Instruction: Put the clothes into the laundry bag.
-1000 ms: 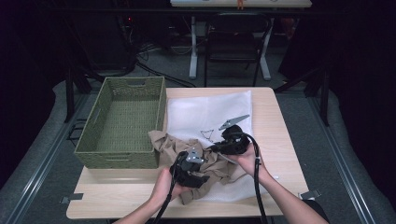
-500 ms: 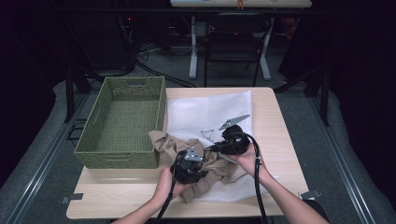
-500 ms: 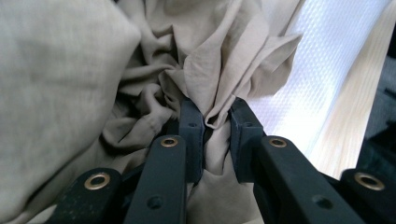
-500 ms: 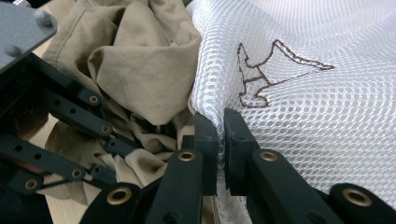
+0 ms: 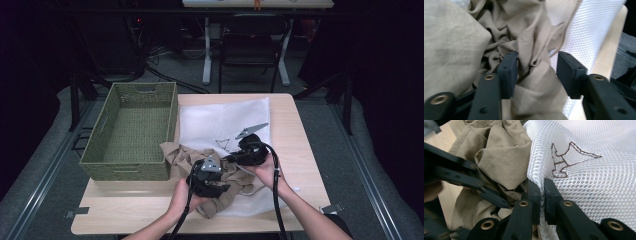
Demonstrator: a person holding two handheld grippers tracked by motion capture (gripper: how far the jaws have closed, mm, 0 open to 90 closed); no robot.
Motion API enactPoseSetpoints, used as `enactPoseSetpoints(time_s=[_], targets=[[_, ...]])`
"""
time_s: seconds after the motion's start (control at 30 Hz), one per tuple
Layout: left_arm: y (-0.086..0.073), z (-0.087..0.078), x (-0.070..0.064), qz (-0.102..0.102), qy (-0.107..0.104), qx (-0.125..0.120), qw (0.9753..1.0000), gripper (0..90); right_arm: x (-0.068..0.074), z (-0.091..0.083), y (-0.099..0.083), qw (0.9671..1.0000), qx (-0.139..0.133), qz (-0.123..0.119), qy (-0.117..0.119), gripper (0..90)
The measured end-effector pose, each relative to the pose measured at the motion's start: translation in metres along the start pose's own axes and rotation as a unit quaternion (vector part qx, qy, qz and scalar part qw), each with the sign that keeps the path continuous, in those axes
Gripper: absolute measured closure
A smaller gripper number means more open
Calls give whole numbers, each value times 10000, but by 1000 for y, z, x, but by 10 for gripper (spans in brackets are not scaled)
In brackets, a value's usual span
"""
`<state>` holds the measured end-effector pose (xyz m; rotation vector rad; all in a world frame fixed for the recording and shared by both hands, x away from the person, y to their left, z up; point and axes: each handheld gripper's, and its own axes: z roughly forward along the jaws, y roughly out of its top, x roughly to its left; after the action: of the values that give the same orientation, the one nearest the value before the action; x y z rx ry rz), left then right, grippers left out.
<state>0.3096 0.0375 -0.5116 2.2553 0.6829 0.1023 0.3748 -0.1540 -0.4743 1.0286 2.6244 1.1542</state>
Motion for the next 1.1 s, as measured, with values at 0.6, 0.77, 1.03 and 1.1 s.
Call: enactPoseSetpoints(time_s=[0.6, 0.77, 1.03, 1.1], targets=[[-10, -30, 31, -227, 1078, 365, 9932, 202, -1, 3, 1, 10000, 28, 13, -10, 859], [-23, -15, 44, -559, 669, 287, 9958, 674, -1, 4, 1, 10000, 46, 4, -8, 860], [-6, -13, 17, 64, 405, 152, 9990, 780, 3, 2, 4, 9999, -103, 45, 109, 861], [-7, 5, 15, 121, 241, 459, 9986, 781, 6, 1, 5, 9998, -137, 47, 156, 861]])
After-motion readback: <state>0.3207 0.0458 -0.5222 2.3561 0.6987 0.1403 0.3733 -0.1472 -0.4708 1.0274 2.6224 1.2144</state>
